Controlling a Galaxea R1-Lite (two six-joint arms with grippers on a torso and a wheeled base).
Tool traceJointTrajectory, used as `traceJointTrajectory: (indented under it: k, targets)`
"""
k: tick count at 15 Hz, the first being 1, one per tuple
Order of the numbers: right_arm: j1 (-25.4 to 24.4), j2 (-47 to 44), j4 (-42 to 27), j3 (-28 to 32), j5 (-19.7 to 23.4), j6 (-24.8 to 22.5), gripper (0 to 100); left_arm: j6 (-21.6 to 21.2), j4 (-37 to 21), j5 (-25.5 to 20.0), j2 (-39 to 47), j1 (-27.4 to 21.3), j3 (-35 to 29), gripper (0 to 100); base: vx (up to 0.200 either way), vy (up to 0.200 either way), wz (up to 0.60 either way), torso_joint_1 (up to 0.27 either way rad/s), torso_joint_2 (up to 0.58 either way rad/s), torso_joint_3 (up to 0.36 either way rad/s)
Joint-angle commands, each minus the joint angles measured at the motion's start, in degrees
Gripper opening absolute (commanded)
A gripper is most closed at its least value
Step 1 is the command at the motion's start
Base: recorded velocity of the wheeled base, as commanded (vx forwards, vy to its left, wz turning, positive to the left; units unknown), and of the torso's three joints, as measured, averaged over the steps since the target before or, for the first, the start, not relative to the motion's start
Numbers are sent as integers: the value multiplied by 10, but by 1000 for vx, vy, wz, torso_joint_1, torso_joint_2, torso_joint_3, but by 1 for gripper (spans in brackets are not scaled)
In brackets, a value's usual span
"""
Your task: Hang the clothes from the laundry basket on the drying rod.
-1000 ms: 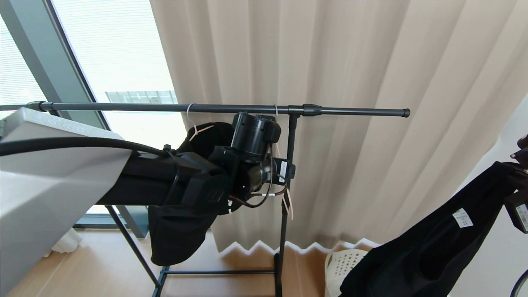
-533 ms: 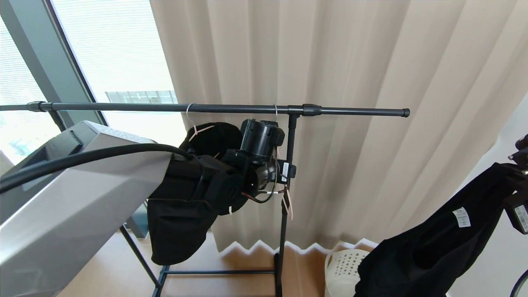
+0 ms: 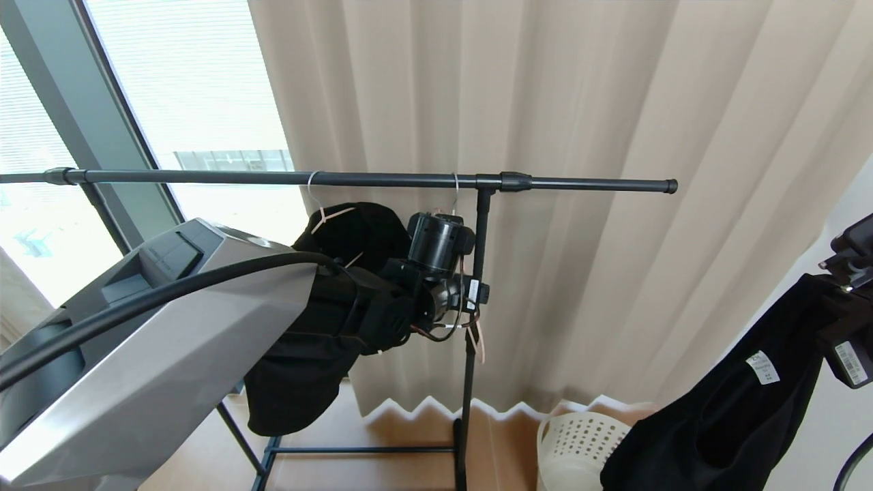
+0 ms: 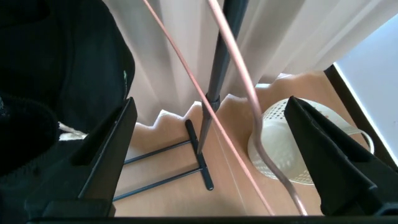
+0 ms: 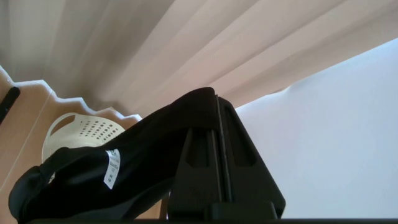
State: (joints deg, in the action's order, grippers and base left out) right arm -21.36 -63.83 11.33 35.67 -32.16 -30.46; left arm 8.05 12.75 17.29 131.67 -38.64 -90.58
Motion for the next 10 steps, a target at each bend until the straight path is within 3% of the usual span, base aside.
traceJointTrajectory:
  k: [1, 10]
  targets:
    - [-1, -6, 0, -1, 0, 0, 0, 0, 0, 1, 10, 2, 1, 100, 0, 0, 0, 0, 0, 0]
    - [-4, -8, 0, -4, 0, 0, 0, -1, 0, 13, 0, 33, 13, 100, 0, 0, 0, 0, 0, 0]
